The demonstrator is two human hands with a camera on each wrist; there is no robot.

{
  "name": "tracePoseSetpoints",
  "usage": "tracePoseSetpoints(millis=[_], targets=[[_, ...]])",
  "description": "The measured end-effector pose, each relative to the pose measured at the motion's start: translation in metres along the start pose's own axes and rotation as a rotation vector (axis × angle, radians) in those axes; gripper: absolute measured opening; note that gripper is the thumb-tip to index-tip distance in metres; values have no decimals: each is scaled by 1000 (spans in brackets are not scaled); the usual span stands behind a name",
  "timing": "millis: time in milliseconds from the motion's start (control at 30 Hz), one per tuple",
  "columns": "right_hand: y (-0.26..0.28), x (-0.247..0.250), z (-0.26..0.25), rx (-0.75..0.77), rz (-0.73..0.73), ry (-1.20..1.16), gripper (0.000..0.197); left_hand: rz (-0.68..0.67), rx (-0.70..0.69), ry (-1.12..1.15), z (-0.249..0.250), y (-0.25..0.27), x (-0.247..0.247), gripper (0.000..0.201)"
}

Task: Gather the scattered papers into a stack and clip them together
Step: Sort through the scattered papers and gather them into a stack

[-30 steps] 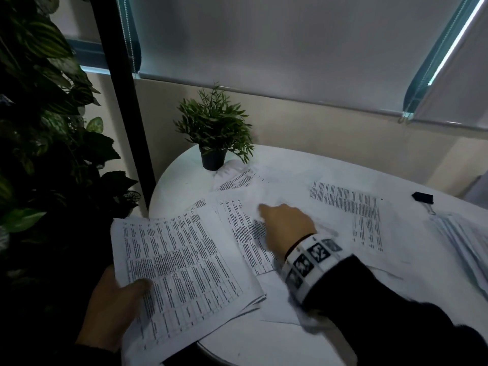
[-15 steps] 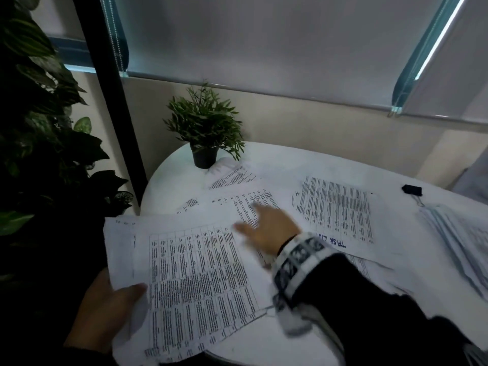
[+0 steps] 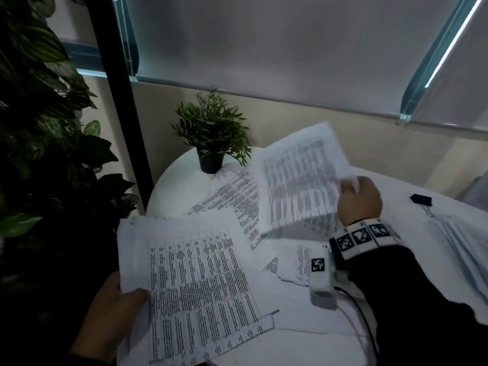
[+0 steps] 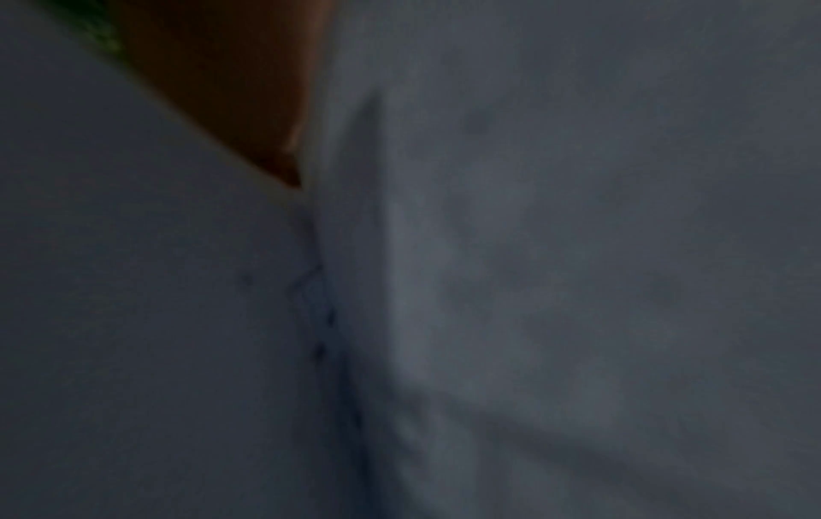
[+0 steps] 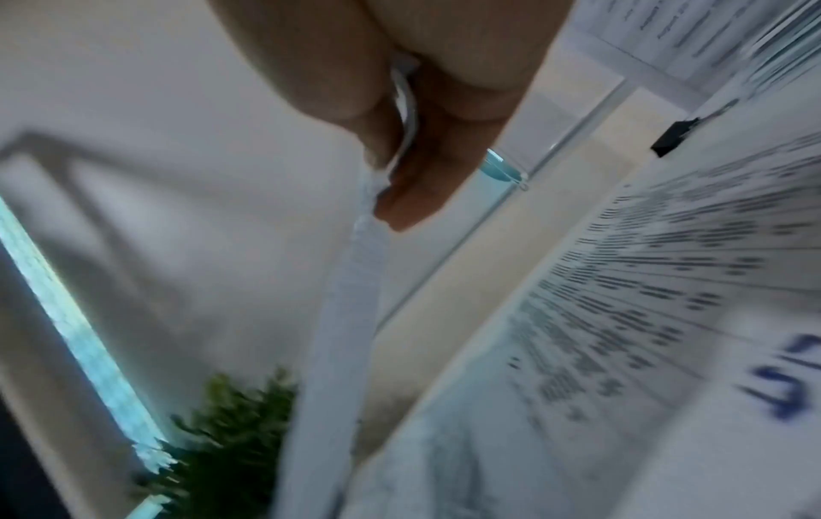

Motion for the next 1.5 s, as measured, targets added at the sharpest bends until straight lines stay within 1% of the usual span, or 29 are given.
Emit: tracePoseSetpoints(millis=[33, 67, 100, 167, 233, 300, 367, 433, 467, 500, 567, 600, 667, 767, 800, 867, 933, 1000, 1033, 1067, 1133, 1167, 1233, 1267, 1333, 1400, 1433, 1467, 1500], targets=[[3, 10, -8, 31, 112, -62, 25, -8, 17, 38, 0, 1, -1, 41], [8, 11, -16, 59, 141, -116, 24, -22, 45, 99, 3, 2, -4, 39], [16, 6, -23, 92, 108, -144, 25, -17, 55, 156, 3, 0, -4, 38], [50, -20, -34, 171, -108, -162, 27, 1, 81, 293, -2, -6, -4, 40], [99, -47, -42, 190, -419, -201, 29, -60, 96, 429, -10, -9, -4, 59], [143, -62, -49, 234, -660, -161, 29, -114, 73, 426, -10, -12, -4, 71], [166, -71, -52, 288, -858, -77, 25, -144, 90, 377, -15, -16, -6, 65], [161, -74, -55, 286, -977, -79, 21, -86, 39, 220, -13, -20, -5, 54], [148, -75, -53, 259, -952, -73, 30, -47, 9, 125, -12, -20, -4, 55], [126, -75, -45, 217, -869, -10, 40, -21, 2, 41, -12, -20, -4, 56], [82, -69, -24, 191, -697, 347, 54, -22, -2, -28, -14, -23, -4, 55], [66, -64, -10, 167, -683, 549, 58, -30, -5, -37, -14, -23, -4, 55], [53, -61, 13, 147, -810, 794, 61, -42, -6, -46, -12, -24, -3, 57], [47, -68, 29, 249, -960, 862, 76, -48, -37, -68, -13, -25, -4, 55], [43, -70, 30, 289, -981, 889, 75, -44, -37, -72, -12, -22, -4, 54], [36, -70, 29, 371, -975, 933, 56, -50, -44, -75, -12, -22, -5, 52], [33, -64, 28, 355, -934, 915, 32, -54, -43, -56, -10, -17, -6, 53], [35, -56, 22, 302, -872, 871, 26, -57, -47, -29, -8, -15, -6, 52], [40, -51, 12, 316, -833, 881, 25, -60, -54, -17, -7, -11, -7, 50], [49, -47, -3, 371, -789, 894, 25, -63, -58, 31, -5, -8, -9, 48], [86, -47, -41, 580, -742, 825, 37, -68, -47, 159, 4, 3, -13, 43], [114, -54, -60, 709, -781, 739, 38, -59, -64, 224, 13, 10, -14, 46], [175, -69, -85, 933, -960, 588, 32, -88, -95, 345, 23, 18, -15, 45], [201, -77, -92, 1003, -1058, 521, 29, -137, -84, 358, 22, 18, -16, 50], [233, -91, -96, 1061, -1258, 411, 35, -172, -114, 234, 21, 20, -16, 49], [238, -96, -96, 1004, -1430, 272, 52, -146, -141, 66, 11, 14, -12, 39], [231, -98, -91, 907, -1475, 183, 62, -123, -146, -7, 5, 11, -11, 40], [218, -98, -84, 752, -1460, 104, 76, -86, -133, -54, 0, 7, -9, 42], [200, -98, -74, 589, -1358, 38, 90, -54, -120, -77, -2, 4, -7, 44]])
Point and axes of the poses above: each hand's wrist, its own y-axis away from the middle knuckle, its own x-axis out of the back of the hand, z = x × y, the point moved 5 cm from there along -y, towards the middle knuckle, and after that the axes turned 10 degrees about x, right-handed, at the moved point
